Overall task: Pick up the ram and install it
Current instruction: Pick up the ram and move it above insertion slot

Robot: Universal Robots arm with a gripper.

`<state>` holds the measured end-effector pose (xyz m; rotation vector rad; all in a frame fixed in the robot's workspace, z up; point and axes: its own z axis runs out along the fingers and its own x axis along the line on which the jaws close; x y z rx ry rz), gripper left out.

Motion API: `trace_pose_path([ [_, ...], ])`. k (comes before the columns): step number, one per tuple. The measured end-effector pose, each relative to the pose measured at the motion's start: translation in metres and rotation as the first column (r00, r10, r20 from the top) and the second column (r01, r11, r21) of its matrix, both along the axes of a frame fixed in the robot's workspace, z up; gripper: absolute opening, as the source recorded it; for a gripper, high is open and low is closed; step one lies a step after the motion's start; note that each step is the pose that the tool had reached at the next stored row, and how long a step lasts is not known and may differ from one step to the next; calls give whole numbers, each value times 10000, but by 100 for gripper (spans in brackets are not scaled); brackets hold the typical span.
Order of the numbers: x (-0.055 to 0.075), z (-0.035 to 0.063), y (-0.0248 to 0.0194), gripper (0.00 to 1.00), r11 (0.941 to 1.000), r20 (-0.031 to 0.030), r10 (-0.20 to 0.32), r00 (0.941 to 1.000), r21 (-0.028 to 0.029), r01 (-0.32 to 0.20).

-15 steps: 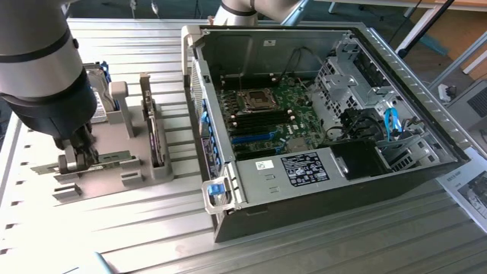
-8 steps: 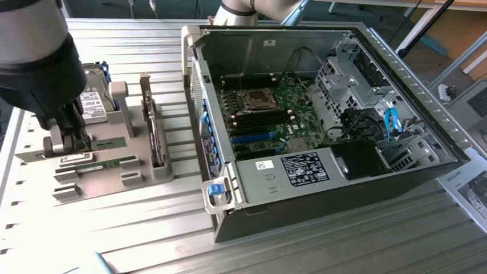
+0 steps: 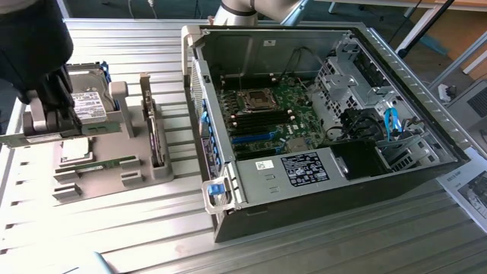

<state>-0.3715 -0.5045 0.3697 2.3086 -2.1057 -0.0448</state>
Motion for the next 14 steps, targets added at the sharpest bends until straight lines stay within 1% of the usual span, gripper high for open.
trace_pose_path([
  [4, 3, 218, 0, 13, 10000, -1, 0, 10000, -1, 0],
  [7, 6, 311, 0, 13, 10000, 1, 0, 10000, 1, 0],
  [8, 7, 379, 0, 13, 10000, 0, 0, 10000, -1, 0],
  [11, 14, 454, 0, 13, 10000, 0, 1, 10000, 0, -1],
  [14, 21, 506, 0, 13, 10000, 0, 1, 10000, 0, -1],
])
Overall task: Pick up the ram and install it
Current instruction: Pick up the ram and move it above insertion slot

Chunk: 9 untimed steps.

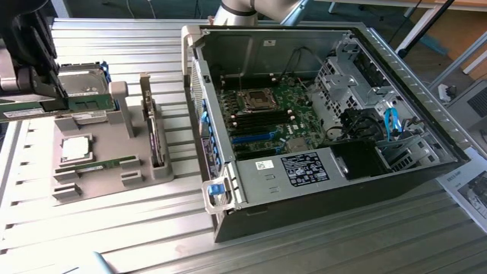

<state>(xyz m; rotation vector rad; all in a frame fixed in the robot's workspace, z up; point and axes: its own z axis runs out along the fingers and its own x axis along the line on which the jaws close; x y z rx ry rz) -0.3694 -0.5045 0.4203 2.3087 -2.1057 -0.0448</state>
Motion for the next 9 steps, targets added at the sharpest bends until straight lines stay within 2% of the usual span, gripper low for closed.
trace_pose_path([
  [5, 12, 8, 0, 13, 10000, -1, 0, 10000, 0, 0],
  [9, 321, -2, 0, 13, 10000, 0, -1, 10000, 0, 1],
])
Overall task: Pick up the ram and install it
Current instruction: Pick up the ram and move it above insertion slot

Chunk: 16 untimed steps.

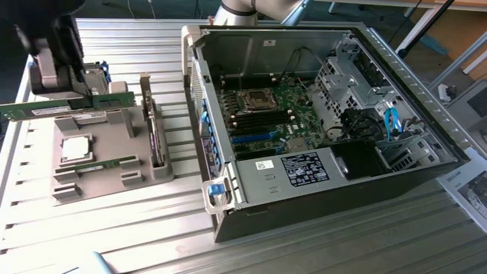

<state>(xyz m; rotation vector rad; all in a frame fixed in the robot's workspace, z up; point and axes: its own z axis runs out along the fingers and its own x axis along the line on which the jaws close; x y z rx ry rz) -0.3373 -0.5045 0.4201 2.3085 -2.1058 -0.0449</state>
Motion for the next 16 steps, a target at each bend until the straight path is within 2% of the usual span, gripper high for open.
trace_pose_path([
  [3, 134, -4, 0, 13, 10000, -1, 0, 10000, -1, 0],
  [9, 532, -21, 0, 13, 10000, 0, 0, 10000, 0, 0],
  [16, 865, -42, 0, 13, 10000, 0, 0, 10000, 1, 0],
])
